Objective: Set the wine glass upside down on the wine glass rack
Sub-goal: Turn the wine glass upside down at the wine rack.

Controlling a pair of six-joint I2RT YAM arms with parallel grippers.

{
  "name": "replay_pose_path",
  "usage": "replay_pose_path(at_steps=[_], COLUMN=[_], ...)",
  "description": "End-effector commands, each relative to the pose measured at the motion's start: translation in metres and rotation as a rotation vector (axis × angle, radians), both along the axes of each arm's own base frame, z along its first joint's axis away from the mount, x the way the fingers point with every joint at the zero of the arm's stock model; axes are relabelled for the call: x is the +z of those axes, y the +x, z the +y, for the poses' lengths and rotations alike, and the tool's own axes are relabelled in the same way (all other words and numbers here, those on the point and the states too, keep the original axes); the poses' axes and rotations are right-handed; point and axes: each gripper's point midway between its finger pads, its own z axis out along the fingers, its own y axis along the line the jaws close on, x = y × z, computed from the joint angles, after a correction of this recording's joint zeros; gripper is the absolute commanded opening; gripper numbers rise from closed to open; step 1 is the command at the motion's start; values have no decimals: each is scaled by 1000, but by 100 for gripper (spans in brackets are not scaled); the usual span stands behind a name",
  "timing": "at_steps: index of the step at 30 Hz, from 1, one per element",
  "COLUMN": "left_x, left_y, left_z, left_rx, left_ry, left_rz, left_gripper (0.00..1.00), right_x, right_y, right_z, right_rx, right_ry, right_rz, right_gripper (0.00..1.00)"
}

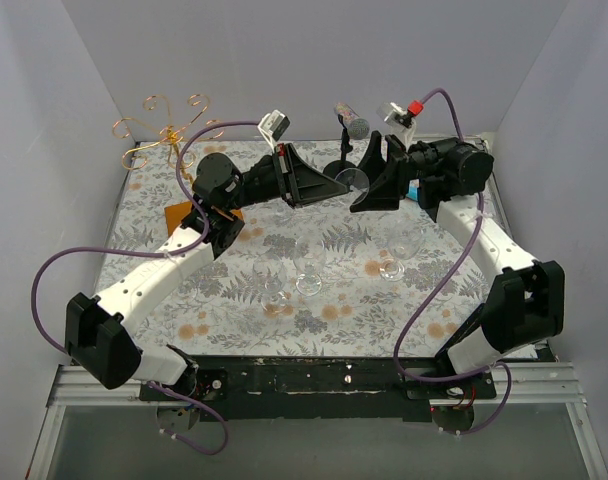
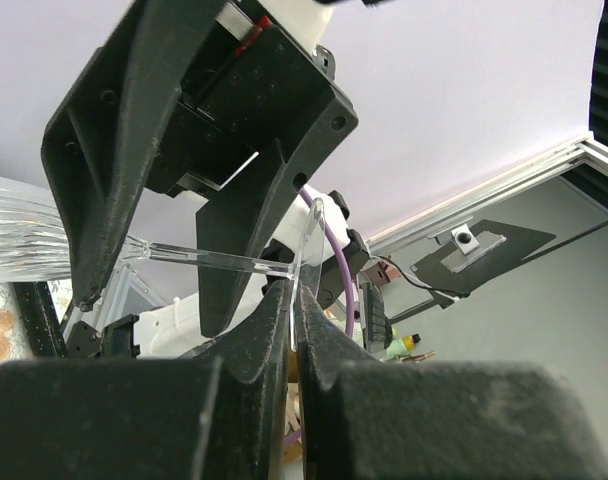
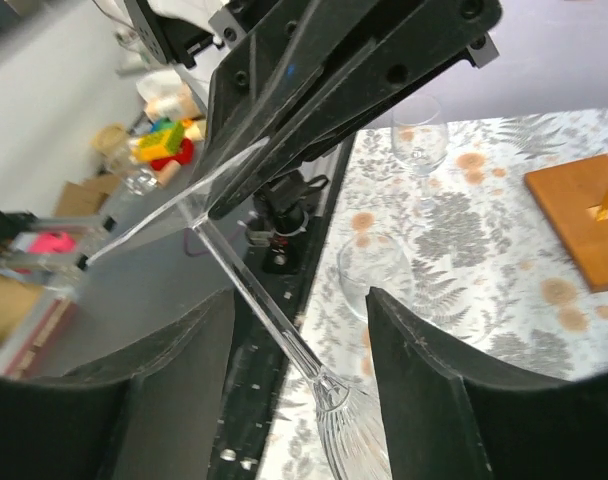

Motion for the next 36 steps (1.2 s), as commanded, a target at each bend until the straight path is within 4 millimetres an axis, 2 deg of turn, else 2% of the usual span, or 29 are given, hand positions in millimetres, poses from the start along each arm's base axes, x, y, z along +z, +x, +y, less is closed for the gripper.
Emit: replay_pose_path(at_steps=[1, 10, 13, 22, 27, 31, 32, 34, 36], left_x=[22, 23, 21, 25, 34, 59, 67, 79, 86], left_y=[-13, -15, -13, -23, -8, 9, 13, 19, 25], left_z=[12, 21, 28, 40, 57, 73, 77, 83, 87], left_rx=[-35, 7, 44, 69, 210, 361, 400, 456, 506], left_ry=[-64, -35, -20, -1, 67, 129, 136, 150, 170], left_rz=[105, 77, 67, 38, -43, -136, -165, -203, -227], left_gripper=[0, 0, 0, 0, 0, 0, 0, 0, 0], right_x=[-2, 14, 20, 31, 46, 73, 91, 105, 133], right_y=[-19, -20, -19, -6, 6, 13, 8, 3, -7], right_z=[-14, -25, -31, -49, -61, -61, -61, -59, -56], right_rx=[26, -13, -38, -119, -184, -210, -216, -205, -195], right_ry=[-18, -21, -22, -34, -48, -38, -14, 22, 112], right_rz=[-442, -505, -526, -564, -569, -557, -574, -554, -524], right_gripper=[66, 74, 75, 77, 77, 76, 76, 76, 75])
